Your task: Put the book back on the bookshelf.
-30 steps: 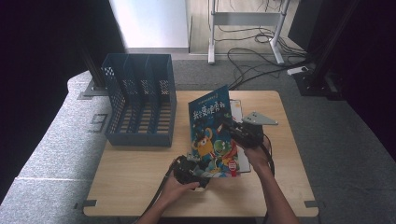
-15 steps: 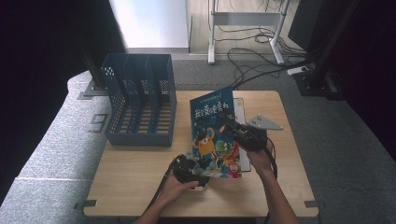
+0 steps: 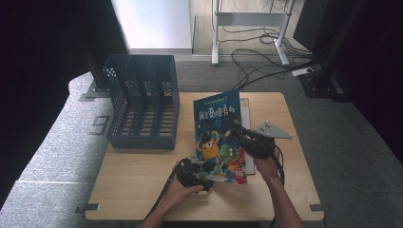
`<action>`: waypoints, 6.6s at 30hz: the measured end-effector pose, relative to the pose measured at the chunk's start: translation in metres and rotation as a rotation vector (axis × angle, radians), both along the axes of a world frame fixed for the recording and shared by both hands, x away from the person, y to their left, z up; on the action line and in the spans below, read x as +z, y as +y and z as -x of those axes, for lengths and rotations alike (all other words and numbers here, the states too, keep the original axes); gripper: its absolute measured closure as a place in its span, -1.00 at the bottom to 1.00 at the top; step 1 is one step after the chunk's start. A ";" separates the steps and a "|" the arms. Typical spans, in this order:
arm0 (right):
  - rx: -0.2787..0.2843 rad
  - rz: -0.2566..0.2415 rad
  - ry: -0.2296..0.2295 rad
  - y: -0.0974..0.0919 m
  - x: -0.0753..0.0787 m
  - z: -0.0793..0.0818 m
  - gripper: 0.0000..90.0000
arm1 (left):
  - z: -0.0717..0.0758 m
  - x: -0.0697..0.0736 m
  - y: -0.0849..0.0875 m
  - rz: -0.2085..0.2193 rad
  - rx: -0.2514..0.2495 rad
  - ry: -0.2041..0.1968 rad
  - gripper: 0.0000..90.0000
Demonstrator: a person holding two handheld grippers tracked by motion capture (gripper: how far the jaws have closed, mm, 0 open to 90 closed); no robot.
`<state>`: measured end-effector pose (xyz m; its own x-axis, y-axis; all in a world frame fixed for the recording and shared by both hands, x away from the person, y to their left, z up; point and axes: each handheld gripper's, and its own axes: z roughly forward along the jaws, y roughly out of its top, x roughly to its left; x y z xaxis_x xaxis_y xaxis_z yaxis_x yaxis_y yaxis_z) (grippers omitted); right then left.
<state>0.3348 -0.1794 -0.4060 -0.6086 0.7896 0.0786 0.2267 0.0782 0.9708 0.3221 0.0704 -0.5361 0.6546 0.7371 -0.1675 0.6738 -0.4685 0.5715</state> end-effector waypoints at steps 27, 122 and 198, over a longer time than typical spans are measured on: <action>0.052 0.010 -0.070 -0.003 0.004 0.014 0.72 | -0.009 0.000 -0.007 -0.042 0.026 -0.011 -1.00; 0.188 0.020 -0.087 -0.042 -0.032 0.070 0.81 | -0.016 0.038 0.039 0.237 0.130 -0.266 -0.67; -0.006 0.041 -0.011 -0.063 -0.058 0.049 0.35 | -0.013 0.088 0.022 0.398 -0.017 -0.468 -0.11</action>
